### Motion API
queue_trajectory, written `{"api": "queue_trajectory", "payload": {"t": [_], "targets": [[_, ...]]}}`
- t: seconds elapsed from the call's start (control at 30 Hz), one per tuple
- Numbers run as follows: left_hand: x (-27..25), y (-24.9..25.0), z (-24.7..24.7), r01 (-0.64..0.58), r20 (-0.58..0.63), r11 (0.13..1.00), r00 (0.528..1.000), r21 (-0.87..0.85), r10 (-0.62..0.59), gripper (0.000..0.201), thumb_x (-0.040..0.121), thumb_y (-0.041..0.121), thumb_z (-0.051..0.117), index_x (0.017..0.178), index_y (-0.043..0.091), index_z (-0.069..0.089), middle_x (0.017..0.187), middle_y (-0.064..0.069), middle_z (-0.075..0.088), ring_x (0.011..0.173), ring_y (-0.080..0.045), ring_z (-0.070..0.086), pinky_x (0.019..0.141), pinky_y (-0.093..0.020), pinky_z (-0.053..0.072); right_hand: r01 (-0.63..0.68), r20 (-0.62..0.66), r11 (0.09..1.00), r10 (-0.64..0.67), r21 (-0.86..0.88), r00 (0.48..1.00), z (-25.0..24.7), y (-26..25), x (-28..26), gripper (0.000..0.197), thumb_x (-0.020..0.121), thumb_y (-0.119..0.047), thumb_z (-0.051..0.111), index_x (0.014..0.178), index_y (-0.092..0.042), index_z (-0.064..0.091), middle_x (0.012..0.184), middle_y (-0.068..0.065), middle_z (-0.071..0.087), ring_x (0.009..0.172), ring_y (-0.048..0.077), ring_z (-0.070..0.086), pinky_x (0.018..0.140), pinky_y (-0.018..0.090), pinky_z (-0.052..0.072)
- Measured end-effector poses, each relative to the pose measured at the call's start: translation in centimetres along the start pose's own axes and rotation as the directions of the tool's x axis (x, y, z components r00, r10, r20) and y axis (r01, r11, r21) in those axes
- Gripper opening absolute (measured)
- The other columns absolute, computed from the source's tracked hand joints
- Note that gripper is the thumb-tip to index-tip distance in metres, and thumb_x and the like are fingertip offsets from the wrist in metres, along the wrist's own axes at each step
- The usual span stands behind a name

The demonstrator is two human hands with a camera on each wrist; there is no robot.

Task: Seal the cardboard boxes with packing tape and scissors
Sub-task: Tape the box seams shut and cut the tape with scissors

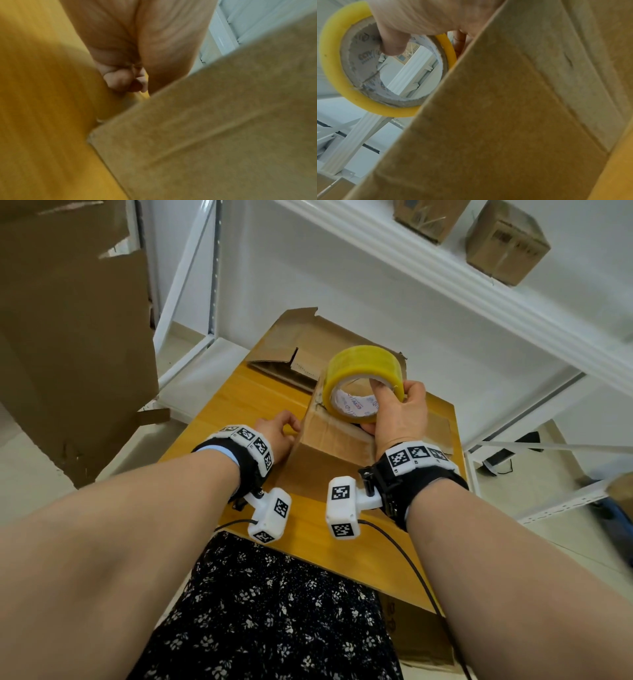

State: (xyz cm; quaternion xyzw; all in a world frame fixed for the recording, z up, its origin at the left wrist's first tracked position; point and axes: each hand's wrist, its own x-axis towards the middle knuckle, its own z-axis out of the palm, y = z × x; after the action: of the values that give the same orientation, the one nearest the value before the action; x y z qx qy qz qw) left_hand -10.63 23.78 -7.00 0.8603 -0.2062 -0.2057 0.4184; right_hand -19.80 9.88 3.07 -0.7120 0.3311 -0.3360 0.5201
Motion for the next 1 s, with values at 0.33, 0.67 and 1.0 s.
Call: {"api": "queue_trajectory", "payload": {"t": [0.33,0.67,1.0], "targets": [[-0.1,3.0,-3.8,0.063,0.053,0.812,0.998,-0.58,-0.04,0.017,0.103,0.02,0.041,0.109,0.012,0.056,0.094,-0.006,0.059,0.084,-0.02,0.058,0.066,-0.028,0.051,-0.015,0.014,1.0,0.015,-0.011,1.0,-0.1,0.1,0.0,0.032,0.082,-0.045,0.073,0.097,-0.024,0.053,0.088,-0.004,0.06,0.089,0.021,0.068,0.061,0.034,0.062],[0.1,3.9,-5.3,-0.046,0.28,0.876,0.938,-0.48,0.203,0.084,0.079,0.056,0.067,0.148,0.037,0.023,0.156,-0.001,0.026,0.142,-0.021,0.023,0.116,-0.045,0.022,-0.027,0.005,1.0,0.027,-0.012,1.0,-0.2,0.4,0.2,0.037,0.08,-0.049,0.073,0.099,-0.024,0.053,0.092,-0.002,0.062,0.088,0.02,0.068,0.059,0.033,0.062],[0.8,6.3,-6.0,-0.158,0.53,0.98,0.825,-0.121,0.199,0.115,0.049,0.05,0.091,0.144,0.047,0.025,0.144,0.015,0.041,0.135,-0.014,0.036,0.116,-0.047,0.025,-0.054,0.029,0.998,0.054,-0.018,0.998,-0.3,0.4,0.5,0.038,0.08,-0.049,0.073,0.102,-0.022,0.056,0.09,-0.003,0.063,0.086,0.019,0.068,0.06,0.033,0.062]]}}
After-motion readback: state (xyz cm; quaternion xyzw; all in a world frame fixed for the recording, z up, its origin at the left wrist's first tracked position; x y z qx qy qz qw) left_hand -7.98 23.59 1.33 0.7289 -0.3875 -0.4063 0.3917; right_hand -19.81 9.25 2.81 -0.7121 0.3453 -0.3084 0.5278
